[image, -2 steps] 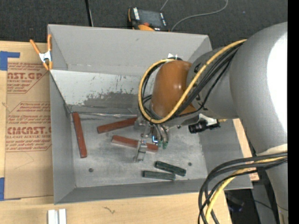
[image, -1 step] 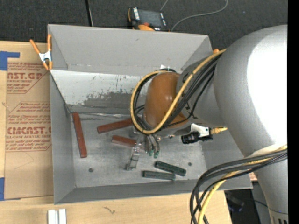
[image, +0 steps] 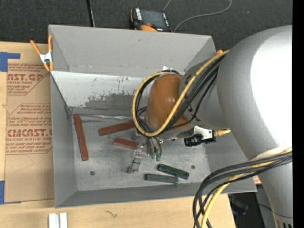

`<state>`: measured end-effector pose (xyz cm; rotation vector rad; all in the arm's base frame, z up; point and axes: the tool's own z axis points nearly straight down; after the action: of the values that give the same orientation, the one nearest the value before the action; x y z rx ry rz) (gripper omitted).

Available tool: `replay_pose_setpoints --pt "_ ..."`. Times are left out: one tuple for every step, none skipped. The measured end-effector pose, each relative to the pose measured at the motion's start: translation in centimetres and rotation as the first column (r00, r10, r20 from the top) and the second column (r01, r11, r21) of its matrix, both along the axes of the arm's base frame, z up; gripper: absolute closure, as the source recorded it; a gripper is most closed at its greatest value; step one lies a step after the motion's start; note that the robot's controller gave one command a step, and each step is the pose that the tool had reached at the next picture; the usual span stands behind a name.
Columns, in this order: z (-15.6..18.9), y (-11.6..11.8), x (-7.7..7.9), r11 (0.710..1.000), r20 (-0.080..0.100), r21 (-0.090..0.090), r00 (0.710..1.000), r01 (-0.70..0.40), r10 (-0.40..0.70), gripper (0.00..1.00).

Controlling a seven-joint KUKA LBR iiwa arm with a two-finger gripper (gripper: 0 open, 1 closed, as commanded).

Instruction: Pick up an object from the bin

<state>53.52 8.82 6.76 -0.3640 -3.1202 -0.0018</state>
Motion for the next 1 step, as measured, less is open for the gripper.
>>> replay_pose_setpoints --pt "0.07 0.01 0.05 1.0 0.001 0.001 1.0 0.0 0.0 1.0"
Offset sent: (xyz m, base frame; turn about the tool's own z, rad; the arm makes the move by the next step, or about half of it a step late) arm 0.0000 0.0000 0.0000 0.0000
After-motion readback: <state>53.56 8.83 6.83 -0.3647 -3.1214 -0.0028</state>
